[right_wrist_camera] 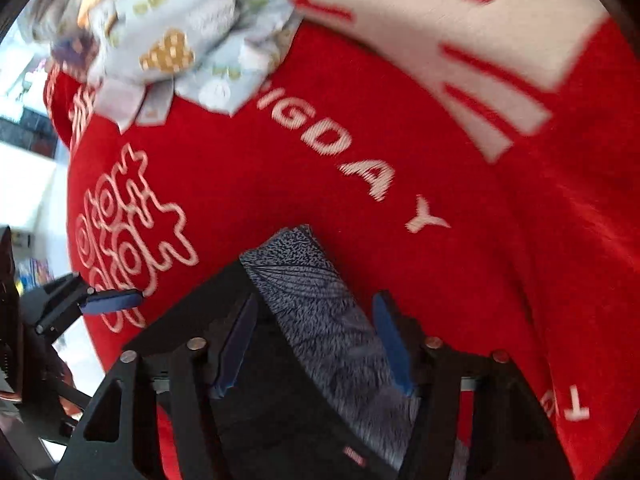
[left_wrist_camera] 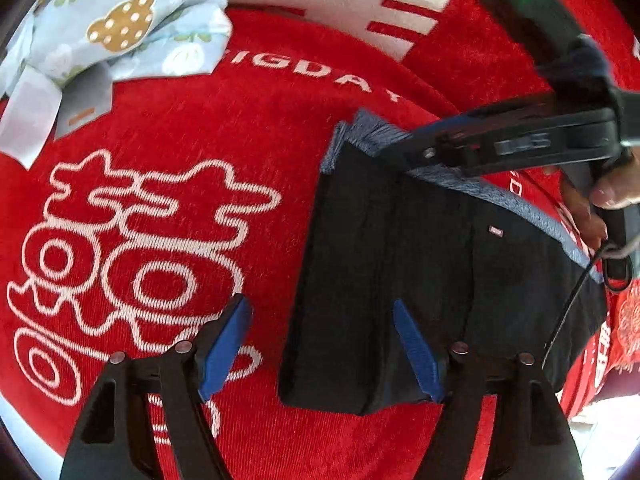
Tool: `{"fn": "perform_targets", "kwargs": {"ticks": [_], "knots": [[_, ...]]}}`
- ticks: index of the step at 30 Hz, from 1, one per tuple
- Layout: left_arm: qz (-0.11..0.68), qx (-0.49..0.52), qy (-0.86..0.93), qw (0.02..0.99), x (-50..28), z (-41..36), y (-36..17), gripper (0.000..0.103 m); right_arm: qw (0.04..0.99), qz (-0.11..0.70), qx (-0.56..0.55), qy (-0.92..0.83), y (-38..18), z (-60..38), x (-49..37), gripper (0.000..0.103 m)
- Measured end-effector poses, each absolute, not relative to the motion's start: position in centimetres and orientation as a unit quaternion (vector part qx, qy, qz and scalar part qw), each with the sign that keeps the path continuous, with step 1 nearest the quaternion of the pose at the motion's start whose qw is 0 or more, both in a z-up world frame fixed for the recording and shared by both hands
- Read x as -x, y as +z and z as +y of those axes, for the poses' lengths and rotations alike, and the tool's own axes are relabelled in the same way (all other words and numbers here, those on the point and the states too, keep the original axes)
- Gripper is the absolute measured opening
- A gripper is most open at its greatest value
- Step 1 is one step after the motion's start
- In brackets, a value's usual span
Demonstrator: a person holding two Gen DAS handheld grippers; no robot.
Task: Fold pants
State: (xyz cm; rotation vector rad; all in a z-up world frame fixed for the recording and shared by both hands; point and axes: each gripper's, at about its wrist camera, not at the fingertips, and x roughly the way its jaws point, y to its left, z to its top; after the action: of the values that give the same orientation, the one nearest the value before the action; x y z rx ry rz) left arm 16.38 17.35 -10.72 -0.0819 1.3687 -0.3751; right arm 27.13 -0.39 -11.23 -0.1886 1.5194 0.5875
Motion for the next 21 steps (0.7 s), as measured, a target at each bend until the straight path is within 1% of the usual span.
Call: {"fn": "perform_targets", "kwargs": {"ticks": [1, 2, 5, 8, 9, 11, 13, 14, 15, 16, 17, 18, 19, 21], "knots": [[0.628, 0.042, -0.189, 0.753, -16.3, 17.1, -10.7, 0.029, 0.680, 0.678, 0.079, 0.266, -11.2, -0.3, -27.0, 0.017], [0.634, 0.048, -0.196, 0.746, -16.2, 17.0, -10.8, 0.026, 0.688, 0.671, 0.086, 0.264, -10.6, -0.2, -26.7, 0.005], [0.631, 0.049, -0.195, 0.749, -15.3, 17.3, -10.3, 0.026, 0.696, 0.645, 0.092, 0.302, -7.4, 0.0, -24.9, 0.005], [0.624, 0.052, -0.197, 0.755, -13.9, 18.3, -9.4, 0.026, 0.691, 0.642, 0.071, 0.325, -5.2, -0.2, -24.3, 0.005], [0.622, 0.043, -0.191, 0.758, -13.4, 18.6, -9.3, 0.026, 0.688, 0.645, 0.066, 0.325, -5.4, -0.2, -24.7, 0.005], [0.625, 0.017, -0.151, 0.766, -13.0, 19.1, -9.9, 0.027, 0.690, 0.656, 0.070, 0.299, -7.7, 0.4, -25.7, 0.005], [0.627, 0.017, -0.121, 0.769, -13.1, 19.7, -10.0, 0.027, 0.686, 0.676, 0.085, 0.255, -11.9, 1.2, -26.6, 0.006], [0.624, 0.020, -0.109, 0.774, -13.4, 19.9, -9.4, 0.027, 0.708, 0.661, 0.069, 0.241, -11.9, 0.8, -27.0, 0.011], [0.621, 0.020, -0.104, 0.777, -13.6, 19.9, -8.9, 0.027, 0.713, 0.659, 0.050, 0.234, -11.6, 0.5, -27.2, 0.013], [0.616, 0.016, -0.105, 0.781, -13.9, 19.7, -8.3, 0.034, 0.717, 0.659, 0.016, 0.227, -10.8, -0.3, -27.1, 0.019], [0.611, 0.011, -0.114, 0.784, -14.4, 19.1, -7.8, 0.044, 0.720, 0.655, -0.003, 0.230, -9.9, -1.0, -26.7, 0.021], [0.603, 0.008, -0.125, 0.788, -14.9, 18.3, -7.2, 0.070, 0.731, 0.644, -0.019, 0.227, -8.3, -2.4, -25.8, 0.022], [0.592, 0.008, -0.133, 0.795, -15.4, 17.4, -6.7, 0.077, 0.737, 0.640, -0.023, 0.215, -7.4, -3.4, -25.1, 0.022], [0.582, 0.004, -0.153, 0.799, -17.1, 15.2, -6.4, 0.077, 0.744, 0.641, -0.043, 0.183, -5.7, -6.2, -23.0, 0.022]]}}
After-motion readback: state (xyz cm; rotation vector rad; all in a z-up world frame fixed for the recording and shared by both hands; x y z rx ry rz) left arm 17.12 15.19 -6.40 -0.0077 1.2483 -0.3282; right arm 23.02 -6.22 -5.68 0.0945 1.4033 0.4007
